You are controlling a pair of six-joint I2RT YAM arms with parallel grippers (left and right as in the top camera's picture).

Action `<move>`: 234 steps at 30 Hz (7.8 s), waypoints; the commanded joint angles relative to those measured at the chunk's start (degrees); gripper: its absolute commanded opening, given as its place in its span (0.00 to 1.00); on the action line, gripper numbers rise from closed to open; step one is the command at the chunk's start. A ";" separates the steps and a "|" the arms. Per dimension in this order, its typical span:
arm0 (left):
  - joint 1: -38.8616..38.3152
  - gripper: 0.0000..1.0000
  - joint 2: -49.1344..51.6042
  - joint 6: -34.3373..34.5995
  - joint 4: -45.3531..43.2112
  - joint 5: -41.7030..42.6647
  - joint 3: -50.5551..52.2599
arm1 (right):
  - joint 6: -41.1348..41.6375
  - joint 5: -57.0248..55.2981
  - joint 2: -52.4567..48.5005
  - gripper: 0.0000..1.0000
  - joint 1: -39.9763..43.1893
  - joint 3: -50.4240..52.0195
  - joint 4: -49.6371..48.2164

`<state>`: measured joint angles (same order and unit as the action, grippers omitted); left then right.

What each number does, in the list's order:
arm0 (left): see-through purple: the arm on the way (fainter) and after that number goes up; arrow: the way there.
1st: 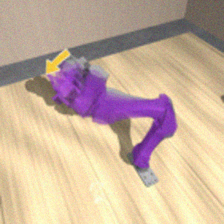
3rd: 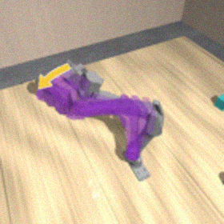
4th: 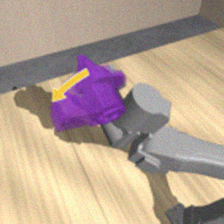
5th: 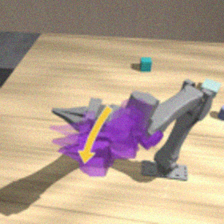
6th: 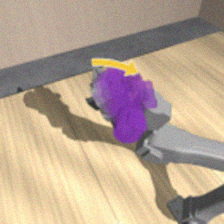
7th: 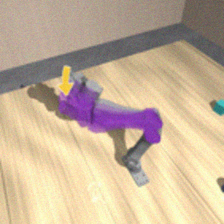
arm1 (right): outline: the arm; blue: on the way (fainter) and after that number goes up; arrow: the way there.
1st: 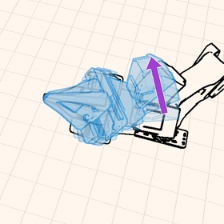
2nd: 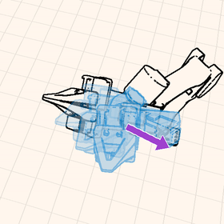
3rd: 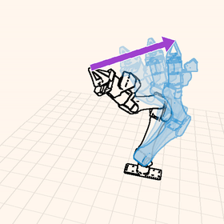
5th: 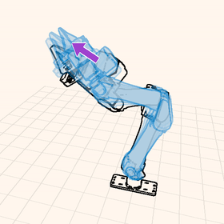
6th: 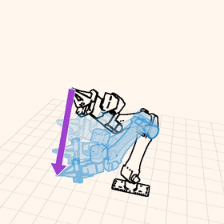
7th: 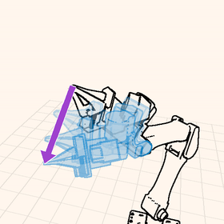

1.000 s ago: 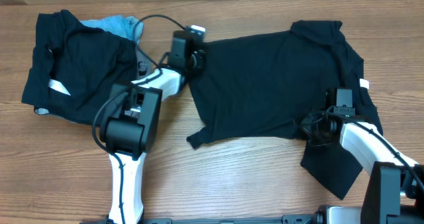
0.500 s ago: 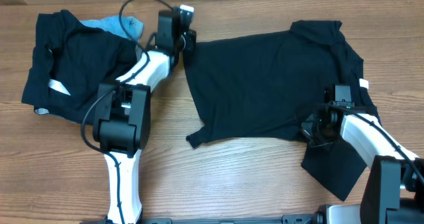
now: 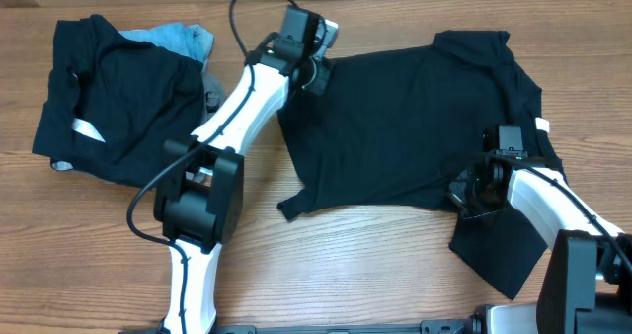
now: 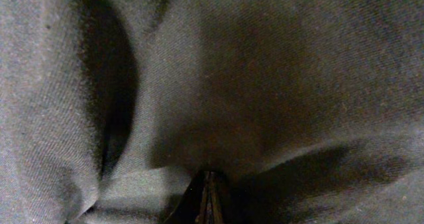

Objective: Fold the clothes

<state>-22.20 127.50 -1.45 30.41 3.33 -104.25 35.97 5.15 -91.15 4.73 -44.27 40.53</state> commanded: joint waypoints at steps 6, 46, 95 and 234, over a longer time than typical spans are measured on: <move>0.98 0.04 8.20 0.20 -0.33 -5.44 -1.53 | -0.37 -3.58 -2.89 0.04 -0.11 2.56 1.92; 8.94 0.04 22.14 -0.72 -1.18 -12.90 -17.33 | -1.95 -20.52 -2.21 0.04 0.87 -18.78 20.90; 0.79 0.05 20.98 4.07 26.43 -5.22 -35.43 | -15.61 -5.57 -57.33 0.04 7.69 -70.01 -7.78; 3.93 0.04 19.69 -4.72 4.04 6.75 -26.58 | -34.45 16.81 -3.65 0.04 -42.53 -22.21 5.90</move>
<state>-19.73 146.74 -7.03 32.97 9.45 -125.97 1.52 22.11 -102.32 -38.94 -64.05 46.96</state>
